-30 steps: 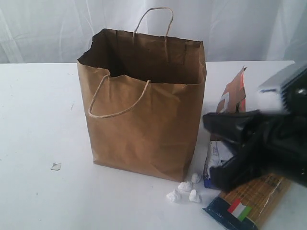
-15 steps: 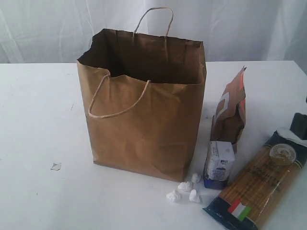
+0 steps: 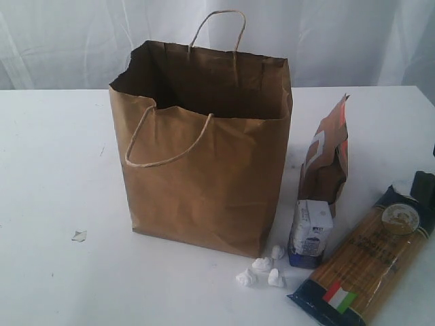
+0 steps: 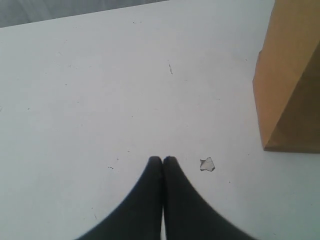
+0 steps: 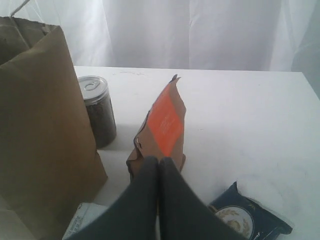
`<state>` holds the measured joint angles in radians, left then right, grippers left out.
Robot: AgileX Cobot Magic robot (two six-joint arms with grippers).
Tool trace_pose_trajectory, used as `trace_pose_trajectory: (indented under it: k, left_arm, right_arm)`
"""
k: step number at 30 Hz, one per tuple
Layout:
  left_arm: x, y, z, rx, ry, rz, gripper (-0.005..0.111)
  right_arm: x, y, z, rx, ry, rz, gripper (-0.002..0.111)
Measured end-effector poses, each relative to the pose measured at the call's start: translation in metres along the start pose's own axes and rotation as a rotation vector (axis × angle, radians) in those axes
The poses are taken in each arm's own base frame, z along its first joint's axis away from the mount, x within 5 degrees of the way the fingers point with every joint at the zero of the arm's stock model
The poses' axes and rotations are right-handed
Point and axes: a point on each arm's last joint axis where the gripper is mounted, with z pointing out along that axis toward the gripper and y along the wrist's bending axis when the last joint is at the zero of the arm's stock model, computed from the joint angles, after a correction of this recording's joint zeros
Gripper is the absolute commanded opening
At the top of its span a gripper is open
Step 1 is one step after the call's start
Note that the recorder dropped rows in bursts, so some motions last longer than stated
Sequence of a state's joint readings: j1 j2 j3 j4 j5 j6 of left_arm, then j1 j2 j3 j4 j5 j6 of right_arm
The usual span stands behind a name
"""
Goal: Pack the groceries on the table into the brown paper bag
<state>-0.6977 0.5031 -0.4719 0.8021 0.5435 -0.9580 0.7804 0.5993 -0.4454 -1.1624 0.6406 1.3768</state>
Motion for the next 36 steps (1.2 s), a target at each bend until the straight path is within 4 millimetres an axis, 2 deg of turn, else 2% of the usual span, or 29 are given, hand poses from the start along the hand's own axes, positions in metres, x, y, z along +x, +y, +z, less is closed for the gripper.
trace_pose_trajectory:
  k: [11, 14, 21, 29, 36]
  left_arm:
    - [0.000, 0.000, 0.000, 0.001, -0.003, -0.001, 0.000]
    - [0.007, -0.001, 0.002, 0.013, 0.011, -0.005, 0.000]
    - [0.055, -0.014, 0.017, 0.118, 0.199, -0.129, 0.000]
    - [0.111, -0.008, 0.026, 0.101, 0.316, -0.120, 0.000]
    - [0.128, -0.004, 0.024, 0.122, 0.284, -0.161, 0.000]
  right_arm:
    - [0.000, 0.000, 0.000, 0.001, -0.002, -0.003, 0.000]
    - [0.000, 0.000, 0.000, 0.001, -0.002, -0.003, 0.000]
    - [0.000, 0.000, 0.000, 0.001, -0.002, -0.003, 0.000]
    - [0.000, 0.000, 0.000, 0.001, -0.002, -0.003, 0.000]
    - [0.000, 0.000, 0.000, 0.000, 0.000, 0.000, 0.000]
